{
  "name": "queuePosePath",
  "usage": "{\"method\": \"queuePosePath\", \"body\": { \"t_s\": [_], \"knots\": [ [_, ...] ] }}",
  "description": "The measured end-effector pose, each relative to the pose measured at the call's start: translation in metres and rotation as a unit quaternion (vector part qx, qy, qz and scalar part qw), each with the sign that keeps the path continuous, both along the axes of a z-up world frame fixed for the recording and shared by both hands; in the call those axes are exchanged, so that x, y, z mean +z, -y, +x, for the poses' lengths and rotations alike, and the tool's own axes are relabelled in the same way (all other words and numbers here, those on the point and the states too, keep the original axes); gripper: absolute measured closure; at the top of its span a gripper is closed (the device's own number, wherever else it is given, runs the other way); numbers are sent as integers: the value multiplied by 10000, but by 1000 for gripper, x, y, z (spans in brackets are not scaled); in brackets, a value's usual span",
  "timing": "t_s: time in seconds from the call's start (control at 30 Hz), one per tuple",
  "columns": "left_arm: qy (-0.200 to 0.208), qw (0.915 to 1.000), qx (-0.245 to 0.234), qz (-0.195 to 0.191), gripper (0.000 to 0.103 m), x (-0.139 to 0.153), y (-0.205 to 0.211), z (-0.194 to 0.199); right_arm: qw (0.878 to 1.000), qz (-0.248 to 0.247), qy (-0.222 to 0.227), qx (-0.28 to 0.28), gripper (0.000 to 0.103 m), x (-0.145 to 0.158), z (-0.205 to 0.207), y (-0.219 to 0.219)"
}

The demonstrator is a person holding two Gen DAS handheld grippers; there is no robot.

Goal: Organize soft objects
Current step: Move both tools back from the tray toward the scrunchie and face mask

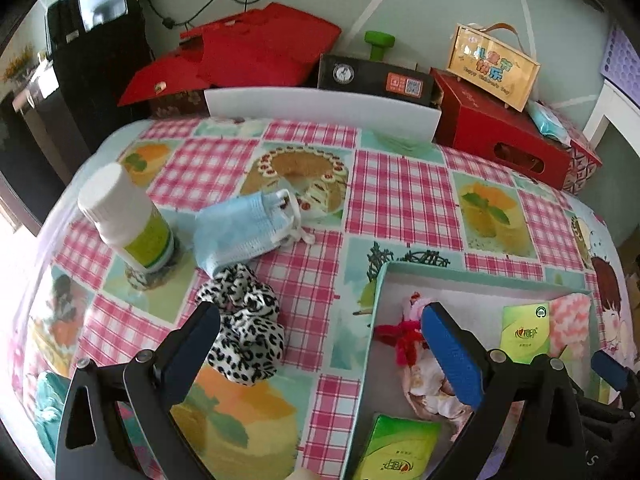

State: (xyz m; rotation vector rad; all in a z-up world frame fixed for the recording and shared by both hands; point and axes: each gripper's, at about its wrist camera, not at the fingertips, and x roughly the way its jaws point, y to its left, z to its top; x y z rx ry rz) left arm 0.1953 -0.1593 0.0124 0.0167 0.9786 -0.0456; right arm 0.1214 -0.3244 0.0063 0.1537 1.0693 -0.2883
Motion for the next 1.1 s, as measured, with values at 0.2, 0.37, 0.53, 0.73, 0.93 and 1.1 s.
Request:
{"method": "queuePosePath", "body": {
  "t_s": [0.2, 0.37, 0.53, 0.73, 0.93, 1.1],
  "knots": [
    [209, 9988, -68, 433, 3, 9, 2, -3, 10000, -3, 26, 5, 0, 2, -1, -3],
    [238, 9988, -75, 420, 3, 12, -2, -4, 9999, 56, 103, 2, 0, 5, -3, -6],
    [230, 9990, -52, 384, 3, 14, -9, -3, 9998, -30, 178, -64, 0, 7, -5, -8],
    [120, 9995, 21, 305, 3, 11, -21, 2, 9998, -99, 178, -2, 0, 5, -3, -16],
    [16, 9995, 306, 12, 3, 11, -52, 9, 9990, -77, 367, 254, 0, 9, -2, -34],
    [-12, 9960, 790, -406, 3, 12, -99, 16, 9967, 14, 580, 575, 0, 15, 0, -56]
  ]
}}
